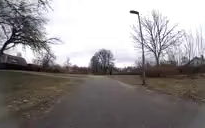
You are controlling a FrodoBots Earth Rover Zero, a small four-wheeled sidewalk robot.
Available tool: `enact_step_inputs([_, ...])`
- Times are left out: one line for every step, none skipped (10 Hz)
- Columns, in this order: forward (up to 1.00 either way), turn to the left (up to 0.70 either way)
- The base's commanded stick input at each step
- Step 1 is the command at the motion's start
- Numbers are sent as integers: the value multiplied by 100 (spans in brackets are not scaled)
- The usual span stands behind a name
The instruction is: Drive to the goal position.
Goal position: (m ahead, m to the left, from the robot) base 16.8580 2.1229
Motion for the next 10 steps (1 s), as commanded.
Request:
enact_step_inputs([100,0])
enact_step_inputs([100,0])
enact_step_inputs([100,0])
enact_step_inputs([100,0])
enact_step_inputs([100,0])
enact_step_inputs([100,0])
enact_step_inputs([100,0])
enact_step_inputs([100,0])
enact_step_inputs([100,0])
enact_step_inputs([100,0])
